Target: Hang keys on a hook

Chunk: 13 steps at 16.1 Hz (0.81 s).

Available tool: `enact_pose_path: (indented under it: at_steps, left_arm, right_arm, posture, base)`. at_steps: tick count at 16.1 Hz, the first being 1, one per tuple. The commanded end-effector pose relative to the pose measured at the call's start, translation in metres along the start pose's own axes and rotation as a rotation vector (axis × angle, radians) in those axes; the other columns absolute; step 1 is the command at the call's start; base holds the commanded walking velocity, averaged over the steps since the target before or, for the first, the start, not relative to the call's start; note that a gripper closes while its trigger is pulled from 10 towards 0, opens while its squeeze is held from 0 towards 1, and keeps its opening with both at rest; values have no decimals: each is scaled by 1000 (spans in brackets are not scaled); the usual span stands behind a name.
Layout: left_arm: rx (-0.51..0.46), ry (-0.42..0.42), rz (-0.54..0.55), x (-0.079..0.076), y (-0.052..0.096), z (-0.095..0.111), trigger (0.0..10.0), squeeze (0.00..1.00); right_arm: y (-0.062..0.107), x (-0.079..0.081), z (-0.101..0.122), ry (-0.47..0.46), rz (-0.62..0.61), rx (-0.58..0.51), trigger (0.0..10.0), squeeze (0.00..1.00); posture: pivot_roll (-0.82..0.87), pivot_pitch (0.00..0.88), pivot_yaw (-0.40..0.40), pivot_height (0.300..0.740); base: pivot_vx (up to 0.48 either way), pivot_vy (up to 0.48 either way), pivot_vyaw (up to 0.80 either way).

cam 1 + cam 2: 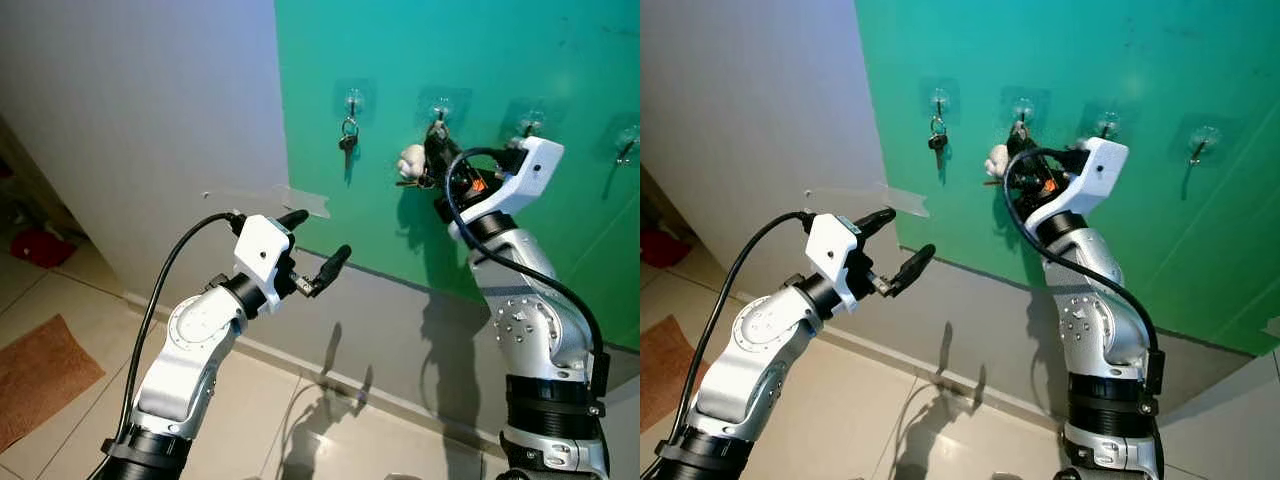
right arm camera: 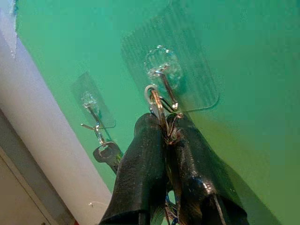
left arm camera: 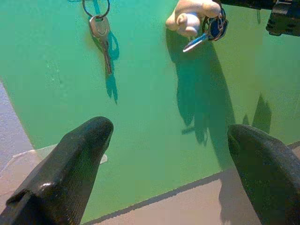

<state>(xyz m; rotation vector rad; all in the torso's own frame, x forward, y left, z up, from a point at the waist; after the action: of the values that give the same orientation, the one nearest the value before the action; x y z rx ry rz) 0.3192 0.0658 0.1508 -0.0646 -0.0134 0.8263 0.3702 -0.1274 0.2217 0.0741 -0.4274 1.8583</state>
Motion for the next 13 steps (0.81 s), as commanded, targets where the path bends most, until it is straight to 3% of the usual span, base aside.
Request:
enact_pose_path:
  at_steps: [1,6,7,8,11,13]
  left_arm:
    - [0,-14,-26,-3,-2,4,10000,0]
    - [3,-13,-30,-3,-1,4,10000,0]
    - [3,-13,-33,-3,-2,4,10000,0]
    - [2,-15,-34,-3,-2,4,10000,0]
    - [-25,-28,-43,-3,-7,13,10000,0]
    - [-66,-33,-76,-2,-19,28,10000,0]
  right_arm:
    - [-1,-9,2,-12,-45,-2,10000,0]
    - [13,-18,-26,-40,-104,114,10000,0]
    - [25,-19,-43,-28,-117,185,10000,0]
    - [29,-19,-47,-27,-122,197,10000,0]
    - [31,-16,-40,-53,-113,161,10000,0]
    - [23,0,-17,-91,-24,65,10000,0]
  posture:
    - [-104,0,39,740]
    - [-107,0,42,740]
    - [-110,0,43,740]
    - [-111,0,44,740]
    - [-115,0,45,740]
    - [-115,0,45,740]
  base:
    - [0,0,0]
    - [0,0,0]
    - [0,0,0]
    - [0,0,0]
    - [0,0,0]
    - [0,0,0]
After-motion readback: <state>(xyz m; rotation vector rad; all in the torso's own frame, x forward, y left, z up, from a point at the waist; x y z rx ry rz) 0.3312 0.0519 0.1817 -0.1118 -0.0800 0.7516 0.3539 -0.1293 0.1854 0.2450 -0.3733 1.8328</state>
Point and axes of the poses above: a point about 5 cm out from each wrist's last joint towards the gripper, its own y axis pointing back from the gripper into the wrist, its own z axis along the axis of the wrist's last joint, x = y × z, the point moved 6 cm from there along -y, pointing out of the wrist towards the gripper, and after that the axes turned 9 degrees about y, right-handed, at the moved point
